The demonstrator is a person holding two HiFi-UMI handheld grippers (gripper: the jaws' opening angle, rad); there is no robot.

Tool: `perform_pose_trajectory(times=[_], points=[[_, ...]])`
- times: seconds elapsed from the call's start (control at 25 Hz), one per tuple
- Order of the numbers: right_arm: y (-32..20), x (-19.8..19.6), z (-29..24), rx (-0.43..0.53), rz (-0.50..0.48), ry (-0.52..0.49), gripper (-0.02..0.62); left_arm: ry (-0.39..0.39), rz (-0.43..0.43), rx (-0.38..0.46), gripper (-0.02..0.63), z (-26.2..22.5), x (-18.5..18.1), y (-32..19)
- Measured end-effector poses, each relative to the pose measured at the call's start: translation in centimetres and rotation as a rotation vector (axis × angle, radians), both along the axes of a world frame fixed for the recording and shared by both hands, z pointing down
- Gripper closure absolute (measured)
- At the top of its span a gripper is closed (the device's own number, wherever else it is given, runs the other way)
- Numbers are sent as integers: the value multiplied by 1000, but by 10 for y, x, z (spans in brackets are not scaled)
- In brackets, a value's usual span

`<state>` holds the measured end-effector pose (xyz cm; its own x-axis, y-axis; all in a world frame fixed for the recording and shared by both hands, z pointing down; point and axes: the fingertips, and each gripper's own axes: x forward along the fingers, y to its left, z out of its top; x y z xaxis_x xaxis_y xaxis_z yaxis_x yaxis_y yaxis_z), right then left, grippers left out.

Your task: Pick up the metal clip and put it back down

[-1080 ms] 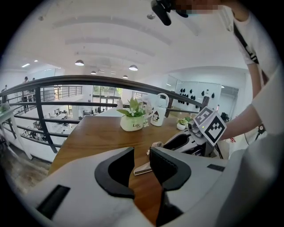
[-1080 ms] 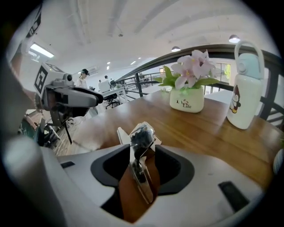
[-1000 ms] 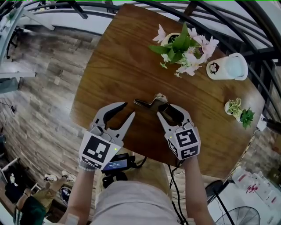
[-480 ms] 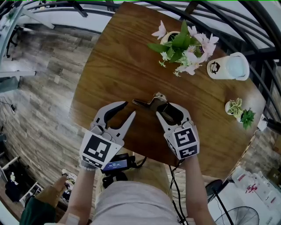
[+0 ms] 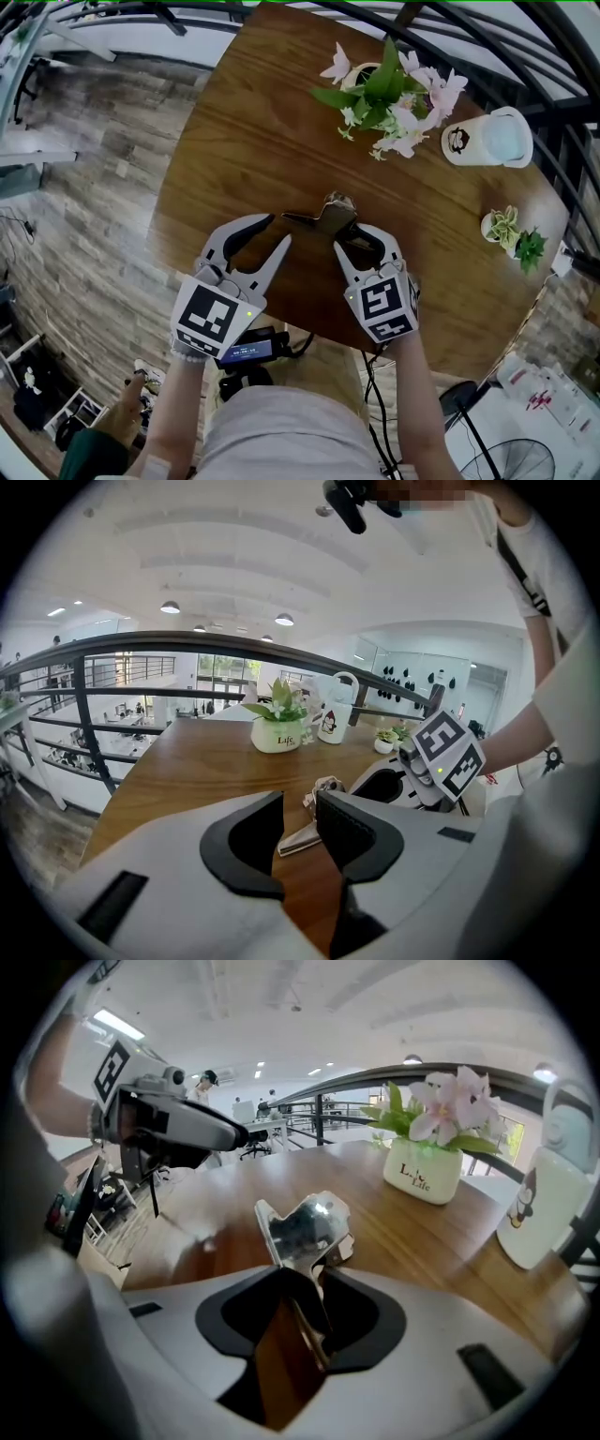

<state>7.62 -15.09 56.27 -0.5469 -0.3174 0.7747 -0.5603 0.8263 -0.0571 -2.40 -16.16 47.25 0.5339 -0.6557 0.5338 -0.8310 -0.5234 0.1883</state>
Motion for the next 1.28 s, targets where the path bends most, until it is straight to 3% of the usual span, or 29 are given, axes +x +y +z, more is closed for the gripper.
perform_pose_trajectory(times=[0.64,0.76,1.28], points=[[5,-1,-6,-1,-45,-61,487,37,-9,-60,492,16,-2,0],[3,-3,-12,-10,-11,-106,575,45,-12,-70,492,18,-2,0],[1,1,-14,-17,1,-136,577,52,-31,-99,492,31,-6,-6]])
